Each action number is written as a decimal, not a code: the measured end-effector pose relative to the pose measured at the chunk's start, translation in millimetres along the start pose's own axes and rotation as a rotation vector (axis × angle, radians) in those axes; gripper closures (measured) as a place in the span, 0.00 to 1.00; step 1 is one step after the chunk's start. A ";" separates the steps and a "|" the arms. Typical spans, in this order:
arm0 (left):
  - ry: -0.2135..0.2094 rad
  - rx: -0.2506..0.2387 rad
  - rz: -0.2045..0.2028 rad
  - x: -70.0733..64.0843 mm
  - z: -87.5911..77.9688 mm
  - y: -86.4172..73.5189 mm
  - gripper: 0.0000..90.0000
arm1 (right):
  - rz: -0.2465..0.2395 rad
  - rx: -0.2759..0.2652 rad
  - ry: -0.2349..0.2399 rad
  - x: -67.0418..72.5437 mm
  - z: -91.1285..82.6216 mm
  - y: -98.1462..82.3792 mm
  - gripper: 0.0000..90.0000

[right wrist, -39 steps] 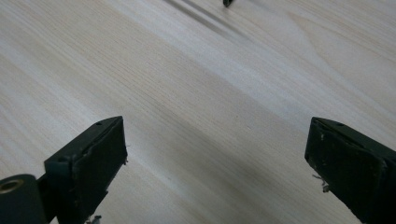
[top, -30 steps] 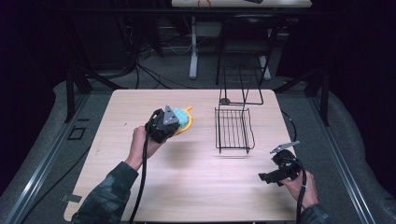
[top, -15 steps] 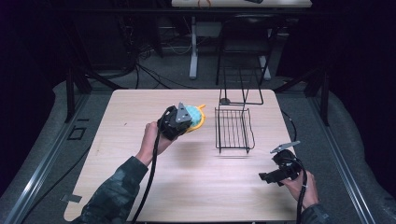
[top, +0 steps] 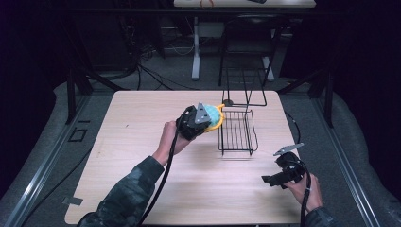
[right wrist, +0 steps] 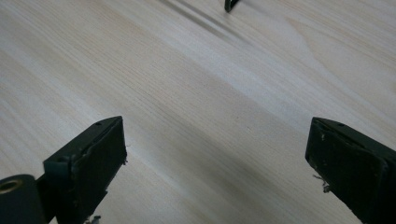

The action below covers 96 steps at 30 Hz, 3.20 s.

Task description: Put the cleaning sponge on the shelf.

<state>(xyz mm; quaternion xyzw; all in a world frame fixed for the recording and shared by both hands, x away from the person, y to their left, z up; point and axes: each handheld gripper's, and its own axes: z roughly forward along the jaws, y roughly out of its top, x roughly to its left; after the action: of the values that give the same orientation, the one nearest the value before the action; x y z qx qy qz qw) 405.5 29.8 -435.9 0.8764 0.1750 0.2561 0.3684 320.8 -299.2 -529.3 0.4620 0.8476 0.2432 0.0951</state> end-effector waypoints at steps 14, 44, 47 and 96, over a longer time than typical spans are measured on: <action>-0.050 -0.031 0.024 -10.2 29.2 11.7 0.98 | 0.001 0.005 0.004 -0.9 1.4 -0.7 0.05; -0.142 -0.038 0.027 -45.4 100.7 19.2 0.98 | 0.007 0.006 0.009 -0.2 0.3 -1.6 0.05; -0.148 -0.031 0.029 -47.0 105.5 19.7 0.98 | 0.007 0.007 0.009 -0.1 0.3 -1.7 0.05; -0.233 0.016 -0.100 -48.3 126.4 14.5 0.39 | 0.006 -0.007 0.009 -0.8 -2.2 -3.6 0.06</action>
<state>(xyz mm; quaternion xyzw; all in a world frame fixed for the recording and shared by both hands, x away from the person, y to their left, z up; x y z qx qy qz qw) 441.3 -74.1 -516.1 0.8934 0.1764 0.1323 0.3914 317.8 -302.2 -529.3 0.4632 0.8456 0.2488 0.0919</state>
